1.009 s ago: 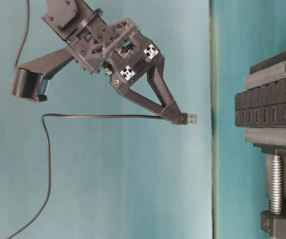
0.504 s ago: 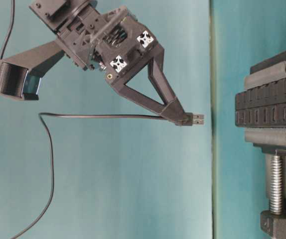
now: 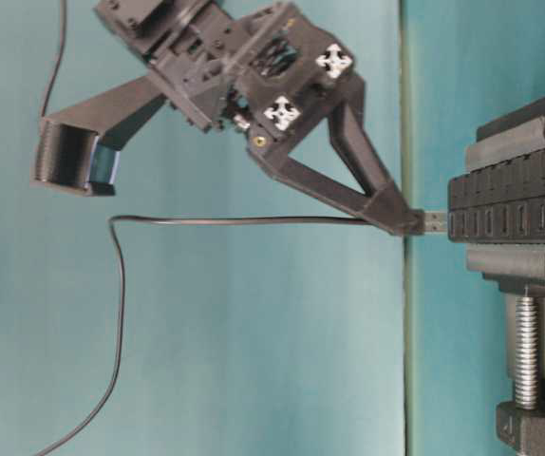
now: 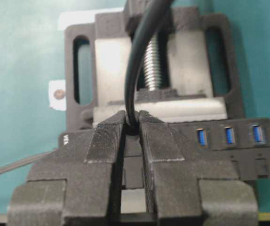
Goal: Insert the USB into the second port from the front of the fixed hub.
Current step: 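Carry the USB plug along the hub to the second port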
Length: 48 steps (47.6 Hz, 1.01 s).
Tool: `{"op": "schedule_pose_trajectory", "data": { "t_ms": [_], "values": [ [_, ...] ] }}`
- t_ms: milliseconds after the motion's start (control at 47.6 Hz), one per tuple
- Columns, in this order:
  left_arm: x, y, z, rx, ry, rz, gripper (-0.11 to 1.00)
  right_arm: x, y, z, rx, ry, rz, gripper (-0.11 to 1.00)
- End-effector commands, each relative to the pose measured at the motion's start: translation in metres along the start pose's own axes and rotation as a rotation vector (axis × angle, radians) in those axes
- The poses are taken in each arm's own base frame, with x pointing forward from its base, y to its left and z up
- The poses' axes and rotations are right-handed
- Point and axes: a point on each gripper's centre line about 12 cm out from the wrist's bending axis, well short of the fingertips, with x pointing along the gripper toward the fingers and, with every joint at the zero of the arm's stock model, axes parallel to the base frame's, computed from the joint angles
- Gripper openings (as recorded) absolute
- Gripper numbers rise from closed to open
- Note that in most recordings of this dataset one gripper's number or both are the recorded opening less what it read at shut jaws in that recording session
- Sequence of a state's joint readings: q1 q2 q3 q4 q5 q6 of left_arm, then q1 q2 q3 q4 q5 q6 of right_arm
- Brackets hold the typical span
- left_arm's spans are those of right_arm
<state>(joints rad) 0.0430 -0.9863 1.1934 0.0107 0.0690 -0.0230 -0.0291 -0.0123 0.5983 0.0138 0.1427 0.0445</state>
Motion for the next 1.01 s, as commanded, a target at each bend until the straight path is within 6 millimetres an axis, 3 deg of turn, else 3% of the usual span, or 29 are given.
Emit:
{"op": "schedule_pose_trajectory", "data": {
  "t_ms": [0,988],
  "values": [
    [0.0,0.0,0.006,-0.002,-0.02,0.003,0.01,-0.002,0.003,0.006,0.016,-0.035,0.008,0.09],
    [0.001,0.001,0.004,-0.001,-0.015,0.003,0.01,0.017,0.008,-0.012,0.016,0.023,0.014,0.09]
  ]
}}
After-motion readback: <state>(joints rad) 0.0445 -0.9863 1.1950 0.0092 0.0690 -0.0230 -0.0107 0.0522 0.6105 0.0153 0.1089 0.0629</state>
